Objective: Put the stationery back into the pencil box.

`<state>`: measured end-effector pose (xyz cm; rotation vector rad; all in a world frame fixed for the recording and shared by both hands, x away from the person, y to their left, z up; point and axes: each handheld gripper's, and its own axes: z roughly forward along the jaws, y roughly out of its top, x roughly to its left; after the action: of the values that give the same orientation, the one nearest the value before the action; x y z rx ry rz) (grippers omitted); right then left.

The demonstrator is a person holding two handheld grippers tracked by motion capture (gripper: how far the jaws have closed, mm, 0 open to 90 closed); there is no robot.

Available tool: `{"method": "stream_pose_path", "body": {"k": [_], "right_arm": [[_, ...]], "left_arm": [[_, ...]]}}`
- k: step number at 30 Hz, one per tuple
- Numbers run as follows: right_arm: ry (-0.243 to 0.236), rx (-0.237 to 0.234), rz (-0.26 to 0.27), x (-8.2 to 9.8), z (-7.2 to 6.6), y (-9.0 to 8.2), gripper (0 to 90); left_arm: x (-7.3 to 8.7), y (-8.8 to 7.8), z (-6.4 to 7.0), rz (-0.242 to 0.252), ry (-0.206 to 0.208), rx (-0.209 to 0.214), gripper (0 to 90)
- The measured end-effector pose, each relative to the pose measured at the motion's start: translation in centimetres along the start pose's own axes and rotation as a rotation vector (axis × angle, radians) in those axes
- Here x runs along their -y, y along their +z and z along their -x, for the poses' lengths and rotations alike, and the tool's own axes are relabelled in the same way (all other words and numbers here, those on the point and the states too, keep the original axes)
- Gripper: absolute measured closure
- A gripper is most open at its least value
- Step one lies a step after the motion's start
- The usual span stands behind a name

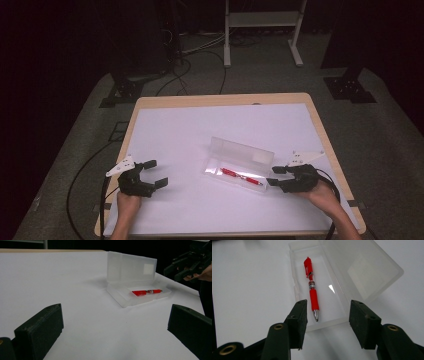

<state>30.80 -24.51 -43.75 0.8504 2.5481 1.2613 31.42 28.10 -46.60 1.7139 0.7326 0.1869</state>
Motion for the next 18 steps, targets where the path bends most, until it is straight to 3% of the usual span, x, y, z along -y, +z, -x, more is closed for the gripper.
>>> {"method": "stream_pose_path", "body": {"k": [18], "right_arm": [[0.041,0.042,-0.002,2.1,0.5,-1.8,45.8]], "left_arm": [[0.0,0.0,0.0,-0.003,0.002,0.001,0.0]]}}
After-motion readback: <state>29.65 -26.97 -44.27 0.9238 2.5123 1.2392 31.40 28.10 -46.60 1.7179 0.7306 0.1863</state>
